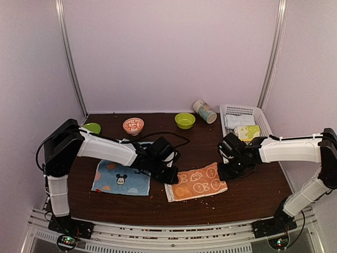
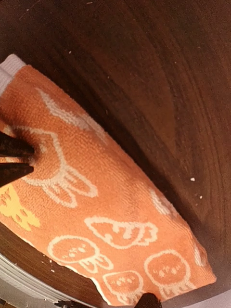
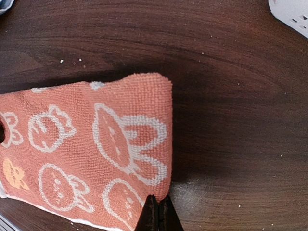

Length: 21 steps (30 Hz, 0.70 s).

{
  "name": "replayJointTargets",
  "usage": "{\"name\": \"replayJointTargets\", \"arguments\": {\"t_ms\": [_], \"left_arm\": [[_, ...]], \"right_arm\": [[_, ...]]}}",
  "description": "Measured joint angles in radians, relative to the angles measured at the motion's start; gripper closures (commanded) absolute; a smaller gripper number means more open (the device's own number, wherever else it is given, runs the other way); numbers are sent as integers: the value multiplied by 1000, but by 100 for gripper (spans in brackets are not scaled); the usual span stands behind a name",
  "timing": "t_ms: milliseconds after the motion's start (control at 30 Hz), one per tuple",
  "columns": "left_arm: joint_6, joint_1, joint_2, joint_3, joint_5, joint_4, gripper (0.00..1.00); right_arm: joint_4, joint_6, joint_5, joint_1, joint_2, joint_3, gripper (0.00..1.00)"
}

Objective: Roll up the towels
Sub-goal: Roll the towel from the center of the board.

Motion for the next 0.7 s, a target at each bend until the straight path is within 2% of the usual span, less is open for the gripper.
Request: {"name": "replayJointTargets", "arguments": {"t_ms": [233,700], "left_arm": [[-2,0,10,-3,-5,3,100],[-4,0,10,-10,-7,11,100]], "right_arm": [[1,24,0,20,0,33,100],[51,79,-24,90,41,69,100]]}}
